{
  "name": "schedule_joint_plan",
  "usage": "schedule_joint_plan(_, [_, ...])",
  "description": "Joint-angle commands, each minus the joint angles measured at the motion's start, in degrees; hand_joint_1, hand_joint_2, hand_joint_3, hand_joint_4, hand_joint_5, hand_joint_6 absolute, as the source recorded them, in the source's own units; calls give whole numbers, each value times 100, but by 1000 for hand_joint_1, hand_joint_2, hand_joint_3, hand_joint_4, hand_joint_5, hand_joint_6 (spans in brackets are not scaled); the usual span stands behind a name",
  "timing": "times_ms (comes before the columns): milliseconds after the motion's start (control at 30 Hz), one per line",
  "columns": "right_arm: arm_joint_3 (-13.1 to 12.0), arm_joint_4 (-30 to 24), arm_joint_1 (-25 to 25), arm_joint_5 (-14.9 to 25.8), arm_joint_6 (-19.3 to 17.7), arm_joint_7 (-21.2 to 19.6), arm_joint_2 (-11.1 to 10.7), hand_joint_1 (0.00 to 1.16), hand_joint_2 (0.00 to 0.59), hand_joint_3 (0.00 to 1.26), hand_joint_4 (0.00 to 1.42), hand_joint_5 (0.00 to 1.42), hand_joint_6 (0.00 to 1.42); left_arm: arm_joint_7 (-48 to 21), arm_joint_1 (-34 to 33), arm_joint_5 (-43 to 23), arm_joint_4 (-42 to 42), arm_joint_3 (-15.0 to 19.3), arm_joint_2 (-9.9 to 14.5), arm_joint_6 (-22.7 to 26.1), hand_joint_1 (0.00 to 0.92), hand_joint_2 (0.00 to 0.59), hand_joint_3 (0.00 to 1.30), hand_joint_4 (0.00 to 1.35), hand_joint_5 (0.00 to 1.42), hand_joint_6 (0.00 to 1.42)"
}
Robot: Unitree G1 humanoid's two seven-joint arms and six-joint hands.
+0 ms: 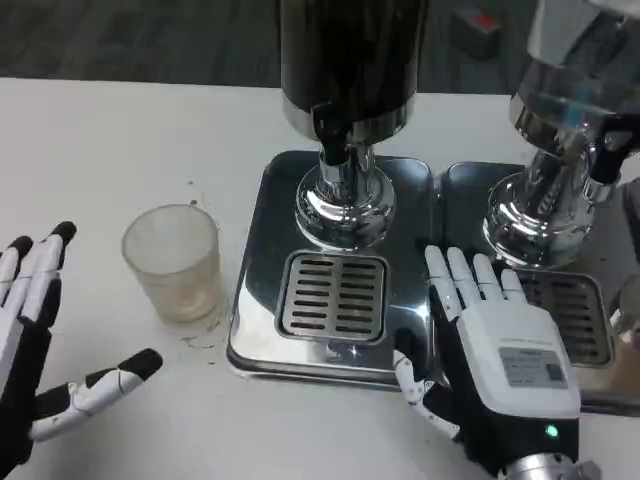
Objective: Grasp the cup under the faucet to collect the drink, then remove the cup.
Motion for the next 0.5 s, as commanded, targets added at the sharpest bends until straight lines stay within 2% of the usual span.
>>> schedule_joint_plan(33, [0, -35, -28, -9, 31, -36, -6, 389, 554, 0, 0, 0, 0, -206, -230, -240, 232, 44, -7, -11, 0, 41, 0, 0, 0, 0])
schedule_joint_plan(233, [-14, -41, -49, -1, 41, -22, -10, 390, 554, 0, 0, 0, 0, -364, -635, -705, 757, 15, -180, -245, 0, 19, 0, 0, 0, 0])
schedule_joint_plan(367, [-11, -43, -50, 0, 57, -19, 2, 390, 554, 0, 0, 0, 1, -573, -1061, -1035, 1525, -50, -323, -472, 0, 2, 0, 0, 0, 0])
schedule_joint_plan(500, [2, -59, -28, -10, 85, -14, 23, 391, 554, 0, 0, 0, 1, -597, -1383, -1119, 2134, -158, -343, -863, 0, 0, 0, 0, 0, 0])
